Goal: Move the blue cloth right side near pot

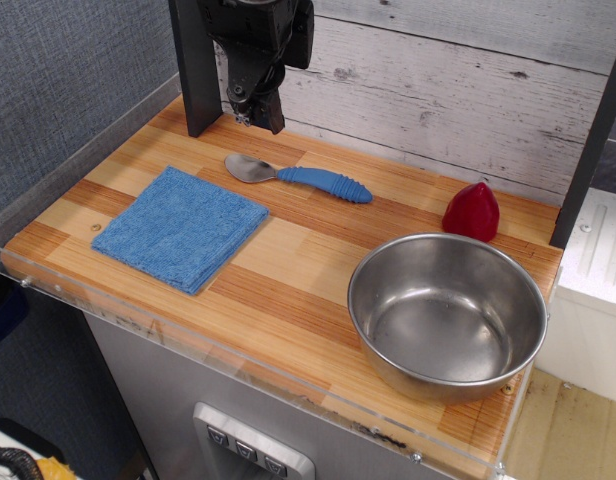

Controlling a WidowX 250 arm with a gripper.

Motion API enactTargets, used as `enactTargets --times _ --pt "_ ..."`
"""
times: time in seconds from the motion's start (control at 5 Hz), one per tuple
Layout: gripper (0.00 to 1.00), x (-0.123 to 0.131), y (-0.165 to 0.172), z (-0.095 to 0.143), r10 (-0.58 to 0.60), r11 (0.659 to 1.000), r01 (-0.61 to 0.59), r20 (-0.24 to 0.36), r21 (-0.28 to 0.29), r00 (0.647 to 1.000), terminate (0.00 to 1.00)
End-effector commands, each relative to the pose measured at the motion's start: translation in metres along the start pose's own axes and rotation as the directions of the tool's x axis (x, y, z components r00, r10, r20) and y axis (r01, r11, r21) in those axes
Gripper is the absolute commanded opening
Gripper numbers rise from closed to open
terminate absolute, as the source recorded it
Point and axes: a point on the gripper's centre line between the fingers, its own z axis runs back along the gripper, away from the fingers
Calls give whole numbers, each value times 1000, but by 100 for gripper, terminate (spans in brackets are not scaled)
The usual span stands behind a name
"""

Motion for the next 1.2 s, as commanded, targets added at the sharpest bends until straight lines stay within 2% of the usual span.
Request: enactTargets --times 0.0,0.4,0.8,1.0 --pt "100 0 0 0 0 1000 0 0 0 1000 0" --pt "100 41 -6 -24 27 999 -28 32 29 999 0" --pt "100 80 20 -51 45 989 -48 27 139 999 0" --pt "100 84 41 -51 30 980 -39 50 195 998 0"
